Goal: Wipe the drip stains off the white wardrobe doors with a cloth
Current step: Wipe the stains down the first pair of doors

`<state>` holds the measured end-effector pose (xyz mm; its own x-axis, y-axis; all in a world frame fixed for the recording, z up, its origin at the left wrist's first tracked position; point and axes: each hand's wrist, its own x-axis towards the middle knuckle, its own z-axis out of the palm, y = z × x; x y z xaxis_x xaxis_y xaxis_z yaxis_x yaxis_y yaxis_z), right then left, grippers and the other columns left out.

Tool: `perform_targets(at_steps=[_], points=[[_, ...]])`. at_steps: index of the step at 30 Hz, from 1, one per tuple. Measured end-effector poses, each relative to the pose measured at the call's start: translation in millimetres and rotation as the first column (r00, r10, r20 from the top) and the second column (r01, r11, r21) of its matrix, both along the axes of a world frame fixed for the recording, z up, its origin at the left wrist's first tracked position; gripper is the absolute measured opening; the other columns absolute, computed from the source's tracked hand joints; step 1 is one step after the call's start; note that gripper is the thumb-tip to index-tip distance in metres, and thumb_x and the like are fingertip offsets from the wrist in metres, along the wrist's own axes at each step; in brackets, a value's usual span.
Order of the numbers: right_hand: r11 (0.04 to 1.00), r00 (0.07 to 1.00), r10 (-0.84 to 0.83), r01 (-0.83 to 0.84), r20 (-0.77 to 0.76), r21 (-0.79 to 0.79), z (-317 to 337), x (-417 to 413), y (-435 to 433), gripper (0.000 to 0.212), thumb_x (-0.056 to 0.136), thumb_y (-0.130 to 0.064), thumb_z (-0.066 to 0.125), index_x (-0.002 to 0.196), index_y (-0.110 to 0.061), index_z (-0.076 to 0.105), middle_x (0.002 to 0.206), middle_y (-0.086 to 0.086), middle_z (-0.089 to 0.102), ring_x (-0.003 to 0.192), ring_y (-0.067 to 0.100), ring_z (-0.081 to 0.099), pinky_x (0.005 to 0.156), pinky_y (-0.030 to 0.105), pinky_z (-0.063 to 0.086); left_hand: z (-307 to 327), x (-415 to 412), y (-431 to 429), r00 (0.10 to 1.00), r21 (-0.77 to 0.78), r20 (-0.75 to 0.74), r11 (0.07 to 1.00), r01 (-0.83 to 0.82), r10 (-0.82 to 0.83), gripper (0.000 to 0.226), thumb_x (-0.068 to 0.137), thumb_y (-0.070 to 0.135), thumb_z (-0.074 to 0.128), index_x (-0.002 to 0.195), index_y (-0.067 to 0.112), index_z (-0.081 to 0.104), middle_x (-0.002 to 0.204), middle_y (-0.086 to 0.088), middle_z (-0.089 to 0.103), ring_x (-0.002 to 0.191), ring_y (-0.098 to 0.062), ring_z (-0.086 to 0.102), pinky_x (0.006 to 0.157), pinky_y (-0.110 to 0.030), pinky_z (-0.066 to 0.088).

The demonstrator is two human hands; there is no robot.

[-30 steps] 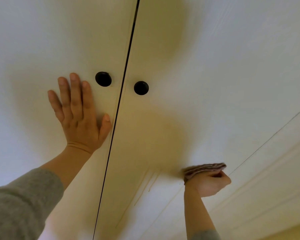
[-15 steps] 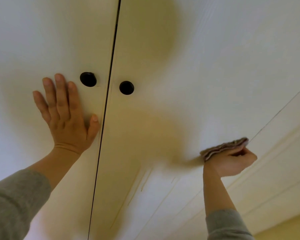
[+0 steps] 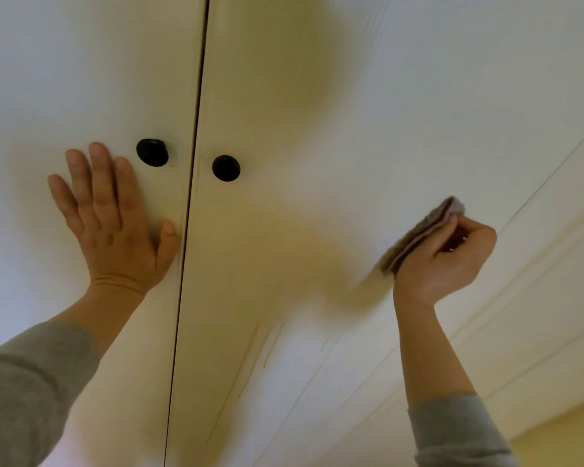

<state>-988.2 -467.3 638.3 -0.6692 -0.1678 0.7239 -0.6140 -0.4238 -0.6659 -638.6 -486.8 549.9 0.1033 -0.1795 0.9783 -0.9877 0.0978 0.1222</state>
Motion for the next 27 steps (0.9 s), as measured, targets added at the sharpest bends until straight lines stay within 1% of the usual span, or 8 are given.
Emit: perform_targets(at_steps=[2,5,7,9,11,13,18,27], points=[[0.998,0.997,0.06,-0.059,0.047,-0.029,8,8,6,0.021,0.102,-0.02,0.045,0.095,-0.004,0.057,0.086,-0.004,0.051,0.07,0.0,0.051,0.069,0.028,0.05,0,-2,1,1.0,-0.001,-0.002,1.0,0.01,-0.01,0.077,0.096,0.046,0.025,0.157,0.011,-0.006,0.162,-0.018,-0.001,0.151,-0.026,-0.014,0.117,-0.063,0.002],[0.967,0.83,0.256,-0.23,0.496,-0.114,-4,14,17,0.028,0.1,-0.022,0.042,0.073,-0.017,0.049,0.057,-0.004,0.043,0.036,0.009,0.041,0.037,0.024,0.036,2,-3,0,1.0,-0.024,0.006,1.0,0.004,-0.004,0.077,0.096,0.045,0.025,0.157,0.009,-0.003,0.161,-0.025,0.004,0.151,-0.026,-0.012,0.119,-0.057,-0.002],[0.942,0.634,0.296,-0.319,0.714,-0.108,-28,11,24,0.035,0.093,-0.027,0.042,0.058,-0.023,0.043,0.047,-0.007,0.041,0.031,0.017,0.033,0.038,0.02,0.03,2,-2,-1,1.0,-0.039,0.002,0.999,-0.004,0.005,0.077,0.095,0.043,0.027,0.157,0.007,-0.001,0.153,-0.031,0.017,0.151,-0.027,-0.011,0.12,-0.056,-0.002],[0.947,0.638,0.259,-0.315,0.725,-0.062,-59,10,26,0.037,0.094,-0.024,0.041,0.057,-0.026,0.043,0.045,-0.01,0.045,0.031,0.016,0.036,0.039,0.025,0.033,2,-2,-2,1.0,-0.042,-0.005,0.999,-0.002,0.002,0.077,0.095,0.043,0.028,0.157,0.008,-0.002,0.151,-0.032,0.02,0.151,-0.026,-0.01,0.12,-0.056,-0.002],[0.959,0.876,0.13,-0.23,0.465,0.165,-91,22,32,0.029,0.099,-0.03,0.039,0.071,-0.03,0.047,0.057,-0.009,0.055,0.042,0.018,0.051,0.044,0.036,0.045,3,-3,-2,1.0,-0.048,-0.01,0.999,-0.003,0.003,0.077,0.095,0.042,0.028,0.157,0.007,-0.001,0.15,-0.033,0.022,0.151,-0.026,-0.01,0.12,-0.055,-0.002],[0.944,0.983,0.12,-0.156,0.138,0.292,-117,38,36,0.017,0.098,-0.037,0.039,0.086,-0.028,0.047,0.077,-0.003,0.058,0.066,0.018,0.057,0.062,0.043,0.05,3,-5,3,0.999,-0.042,-0.025,0.999,0.022,-0.024,0.076,0.095,0.041,0.029,0.157,0.004,0.004,0.152,-0.033,0.021,0.151,-0.026,-0.009,0.12,-0.054,-0.002],[0.935,0.864,0.34,-0.27,-0.371,0.229,-127,88,39,0.006,0.096,-0.018,0.049,0.092,-0.022,0.052,0.088,-0.004,0.054,0.076,0.001,0.048,0.065,0.01,0.042,-37,1,23,0.985,0.071,0.068,0.986,0.154,-0.158,0.075,0.098,0.041,0.033,0.158,0.009,0.002,0.166,-0.004,-0.012,0.152,-0.026,-0.01,0.121,-0.053,-0.001],[0.974,0.82,0.048,-0.165,-0.57,-0.156,-118,132,-10,0.01,0.099,-0.013,0.052,0.089,-0.013,0.054,0.075,0.017,0.06,0.073,0.023,0.051,0.06,0.031,0.046,-82,16,8,0.977,-0.016,0.183,0.994,0.112,-0.107,0.074,0.096,0.047,0.03,0.157,0.008,0.015,0.167,-0.005,-0.001,0.153,-0.028,-0.001,0.122,-0.052,0.002]])
